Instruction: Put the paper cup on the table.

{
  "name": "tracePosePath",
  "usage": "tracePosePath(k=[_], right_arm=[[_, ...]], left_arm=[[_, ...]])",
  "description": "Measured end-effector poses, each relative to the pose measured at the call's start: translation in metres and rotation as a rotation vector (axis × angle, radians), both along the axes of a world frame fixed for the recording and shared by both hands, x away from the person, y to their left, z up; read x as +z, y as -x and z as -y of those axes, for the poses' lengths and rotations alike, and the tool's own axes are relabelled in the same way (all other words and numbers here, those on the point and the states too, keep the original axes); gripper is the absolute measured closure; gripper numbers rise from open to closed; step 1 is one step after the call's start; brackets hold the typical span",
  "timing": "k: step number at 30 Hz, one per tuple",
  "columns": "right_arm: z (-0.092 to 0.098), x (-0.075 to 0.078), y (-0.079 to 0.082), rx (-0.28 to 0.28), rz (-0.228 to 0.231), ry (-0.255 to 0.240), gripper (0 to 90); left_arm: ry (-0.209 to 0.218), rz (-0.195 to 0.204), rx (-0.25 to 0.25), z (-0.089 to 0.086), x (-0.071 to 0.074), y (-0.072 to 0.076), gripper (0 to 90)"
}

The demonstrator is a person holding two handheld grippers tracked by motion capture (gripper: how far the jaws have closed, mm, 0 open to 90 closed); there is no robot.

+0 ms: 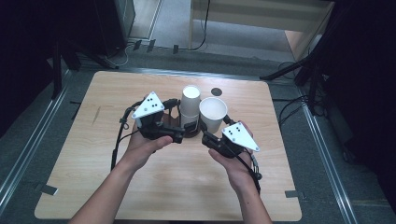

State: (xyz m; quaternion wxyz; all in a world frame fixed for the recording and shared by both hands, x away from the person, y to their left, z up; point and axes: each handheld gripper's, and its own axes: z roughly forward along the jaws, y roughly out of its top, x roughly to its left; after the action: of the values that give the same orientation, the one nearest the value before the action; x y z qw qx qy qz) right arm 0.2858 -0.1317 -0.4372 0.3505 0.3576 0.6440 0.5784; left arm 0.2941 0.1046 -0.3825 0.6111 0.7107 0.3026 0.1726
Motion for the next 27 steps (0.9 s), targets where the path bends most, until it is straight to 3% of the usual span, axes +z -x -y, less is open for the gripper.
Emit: tracePosePath(k=[10,18,27], right_arm=[[0.012,0.005,-0.011,-0.036,-0.002,-0.010,28.7],[0.017,0.011,-0.017,-0.055,0.015,0.002,28.9],[0.027,0.009,-0.030,-0.107,0.002,-0.023,29.5]], left_arm=[[-0.001,0.021,0.048,-0.022,-0.002,0.008,1.7],[0.001,0.018,0.082,-0.037,-0.006,0.014,0.8],[0.012,0.013,0.123,-0.062,-0.015,0.022,0.0]])
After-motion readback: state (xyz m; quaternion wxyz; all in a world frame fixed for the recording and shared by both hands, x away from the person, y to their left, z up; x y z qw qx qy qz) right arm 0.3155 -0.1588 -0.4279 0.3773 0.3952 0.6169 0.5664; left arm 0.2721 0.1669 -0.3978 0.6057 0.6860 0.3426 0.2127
